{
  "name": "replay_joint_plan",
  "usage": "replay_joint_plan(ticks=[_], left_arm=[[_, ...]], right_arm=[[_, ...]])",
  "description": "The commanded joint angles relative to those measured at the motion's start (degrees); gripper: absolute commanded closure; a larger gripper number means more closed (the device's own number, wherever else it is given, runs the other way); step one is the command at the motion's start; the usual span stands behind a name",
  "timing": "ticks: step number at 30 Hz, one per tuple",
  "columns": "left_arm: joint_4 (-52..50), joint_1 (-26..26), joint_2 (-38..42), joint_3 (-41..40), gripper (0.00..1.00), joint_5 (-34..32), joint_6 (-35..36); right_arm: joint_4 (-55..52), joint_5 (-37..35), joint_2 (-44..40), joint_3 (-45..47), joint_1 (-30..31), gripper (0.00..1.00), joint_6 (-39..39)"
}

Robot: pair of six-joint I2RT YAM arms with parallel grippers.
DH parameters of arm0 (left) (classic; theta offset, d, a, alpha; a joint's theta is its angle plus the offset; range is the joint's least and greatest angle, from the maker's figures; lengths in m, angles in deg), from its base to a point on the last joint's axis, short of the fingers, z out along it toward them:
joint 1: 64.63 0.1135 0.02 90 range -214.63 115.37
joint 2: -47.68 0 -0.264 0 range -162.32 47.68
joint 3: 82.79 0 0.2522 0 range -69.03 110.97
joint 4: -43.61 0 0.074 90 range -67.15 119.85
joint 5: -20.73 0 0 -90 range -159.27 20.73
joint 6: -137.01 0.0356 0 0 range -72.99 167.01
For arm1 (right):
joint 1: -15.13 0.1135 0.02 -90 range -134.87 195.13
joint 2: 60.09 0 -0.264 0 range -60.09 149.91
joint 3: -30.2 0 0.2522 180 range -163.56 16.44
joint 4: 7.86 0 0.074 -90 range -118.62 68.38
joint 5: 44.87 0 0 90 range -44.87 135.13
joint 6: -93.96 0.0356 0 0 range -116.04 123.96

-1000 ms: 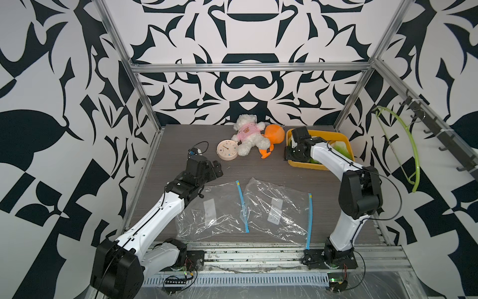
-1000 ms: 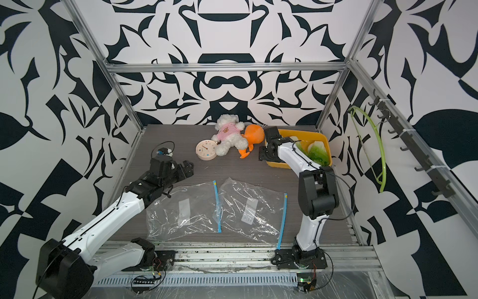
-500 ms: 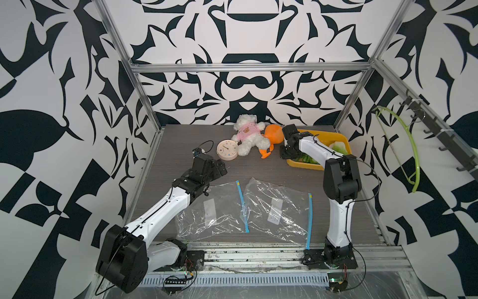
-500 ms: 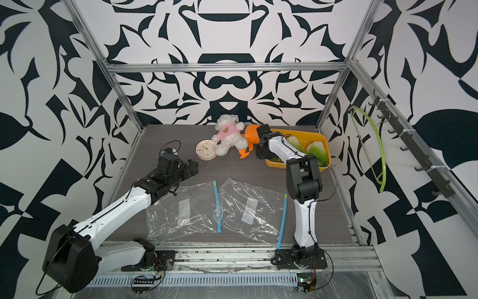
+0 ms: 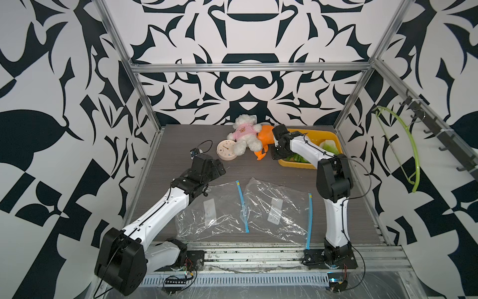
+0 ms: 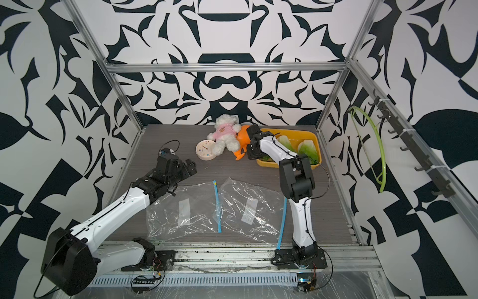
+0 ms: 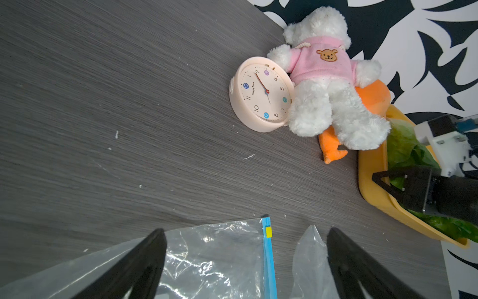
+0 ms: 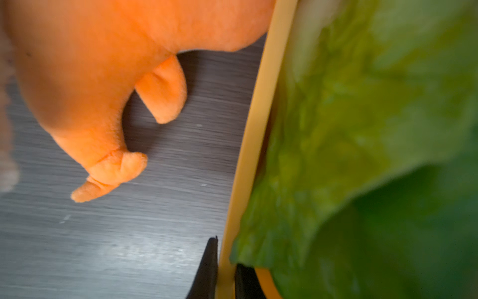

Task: Put the chinese cabbages into a zipper bag and zip it
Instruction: Move the basket to the center of the board.

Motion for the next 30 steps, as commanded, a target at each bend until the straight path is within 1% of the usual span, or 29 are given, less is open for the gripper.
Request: replay_joint_plan(ticks=[1,6,9,13,17,19,22,24,30], left_arm=[[-3.93,-0.02,2.16,0.96,0.01,-3.41,0.77],[-7.62,0.6,2.15,3.27,0.01,-3.69,3.13],[-9.04,0.87,1.32,4.92,0.01,-2.66,4.03],[-9.32,0.87,0.32,6.0,0.01,-1.08,4.43],[-10.88,0.9,-0.61,7.28,0.01,0.27,4.44],[-11.59,0.88,-0.72,7.73,0.01,0.62,4.46],[-12.11,0.87,-0.34,7.95,0.01,1.48,4.04],[-12.8,0.87,-0.15,8.36,0.01,2.27,3.95],[-16.12,0.79,0.27,9.44,0.01,4.76,4.3]], right_arm=[[1.44,5.66,1.13,-3.18,4.63,0.96,-0.15],[2.05,5.54,3.73,-6.88,9.19,0.96,4.01],[2.5,5.62,5.04,-8.82,11.64,0.96,4.72],[2.56,6.17,6.61,-10.91,13.33,0.95,5.18],[2.32,6.67,5.35,-10.39,13.45,0.86,5.76],[2.3,6.94,3.7,-9.31,13.42,0.77,5.63],[2.41,6.94,0.27,-6.43,13.47,0.67,5.7],[2.2,7.61,-2.11,-4.49,13.47,0.58,6.28],[-1.66,8.24,-9.33,0.58,13.81,0.45,9.59]])
